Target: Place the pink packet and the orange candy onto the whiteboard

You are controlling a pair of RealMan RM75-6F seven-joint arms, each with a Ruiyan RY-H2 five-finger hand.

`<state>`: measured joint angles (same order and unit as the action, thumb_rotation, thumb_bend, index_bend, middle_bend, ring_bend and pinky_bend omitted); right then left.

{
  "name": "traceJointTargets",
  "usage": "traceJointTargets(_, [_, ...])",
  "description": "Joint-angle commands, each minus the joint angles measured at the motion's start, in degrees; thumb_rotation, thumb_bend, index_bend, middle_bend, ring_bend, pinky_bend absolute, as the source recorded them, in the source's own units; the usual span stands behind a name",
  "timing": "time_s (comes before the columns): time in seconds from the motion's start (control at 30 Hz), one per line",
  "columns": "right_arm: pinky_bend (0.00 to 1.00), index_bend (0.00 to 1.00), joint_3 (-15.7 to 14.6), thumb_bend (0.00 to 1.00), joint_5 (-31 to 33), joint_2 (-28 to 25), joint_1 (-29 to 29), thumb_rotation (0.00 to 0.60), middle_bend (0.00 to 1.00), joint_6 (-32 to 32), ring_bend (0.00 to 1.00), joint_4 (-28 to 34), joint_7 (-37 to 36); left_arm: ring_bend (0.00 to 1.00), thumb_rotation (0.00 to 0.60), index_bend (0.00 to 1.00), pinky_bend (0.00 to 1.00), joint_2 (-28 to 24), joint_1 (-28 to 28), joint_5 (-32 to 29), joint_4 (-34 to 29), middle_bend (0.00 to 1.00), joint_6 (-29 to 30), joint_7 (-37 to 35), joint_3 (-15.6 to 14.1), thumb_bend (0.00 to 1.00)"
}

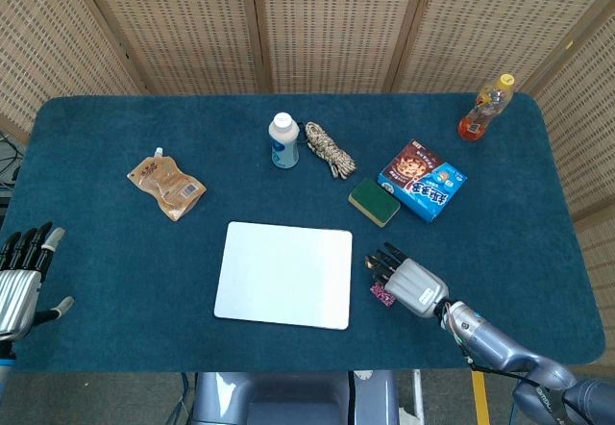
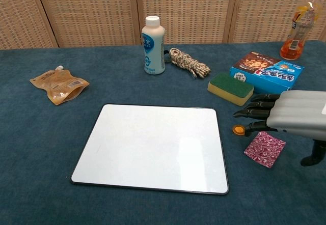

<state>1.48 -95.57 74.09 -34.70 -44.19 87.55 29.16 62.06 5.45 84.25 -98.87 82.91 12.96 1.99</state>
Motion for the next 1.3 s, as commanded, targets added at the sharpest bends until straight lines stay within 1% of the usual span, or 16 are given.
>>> traceJointTargets(0.03, [0.00,0.21,0.56,0.00,2.32,1.15,-0.65,0.600,0.00,1.22,0.00,0.37,2.38,0.00,0.600,0.00,0.00,-0.07,0.01,-0.04,0.00,0.00,0.01,-0.15,0.01,0.04])
traceJointTargets(0.3, [0.00,0.22,1.31,0.00,6.40,3.29,-1.82,0.600,0.00,2.20,0.00,0.24,7.16,0.00,0.600,0.00,0.00,-0.24,0.15,-0.15,0.10,0.00,-0.18,-0.65,-0.04,0.05])
traceJointTargets(0.47, [0.00,0.25,1.15,0.00,8.84,4.10,-2.29,0.600,0.00,2.67,0.00,0.12,9.77,0.00,0.600,0.00,0.00,-0.32,0.19,-0.29,0.10,0.00,-0.24,-0.87,-0.05,0.05])
traceJointTargets(0.63, [0.00,0.25,0.64,0.04,10.89,4.68,-2.77,0.600,0.00,2.82,0.00,0.19,11.83,0.00,0.600,0.00,0.00,-0.33,0.27,-0.38,0.16,0.00,-0.35,-0.99,-0.09,0.05])
traceJointTargets(0.8, [0.00,0.32,0.06,0.07,12.19,5.19,-3.15,0.600,0.00,2.71,0.00,-0.13,13.02,0.00,0.600,0.00,0.00,-0.36,0.33,-0.46,0.16,0.00,-0.40,-0.98,-0.10,0.05])
traceJointTargets(0.9, [0.00,0.39,-0.19,0.11,12.84,5.44,-3.32,0.600,0.00,2.53,0.00,-0.28,13.16,0.00,0.600,0.00,0.00,-0.35,0.35,-0.50,0.16,0.00,-0.43,-1.00,-0.13,0.05])
traceJointTargets(1.07, [0.00,0.47,-0.73,0.15,13.29,5.91,-3.53,0.600,0.00,2.13,0.00,-0.68,12.57,0.00,0.600,0.00,0.00,-0.37,0.41,-0.60,0.10,0.00,-0.48,-0.97,-0.12,0.05])
traceJointTargets(1.3, [0.00,0.48,-1.05,0.16,12.68,5.81,-3.88,0.600,0.00,0.70,0.00,-0.27,10.00,0.00,0.600,0.00,0.00,-0.47,0.44,-0.74,0.07,0.00,-0.52,-1.21,-0.13,0.05])
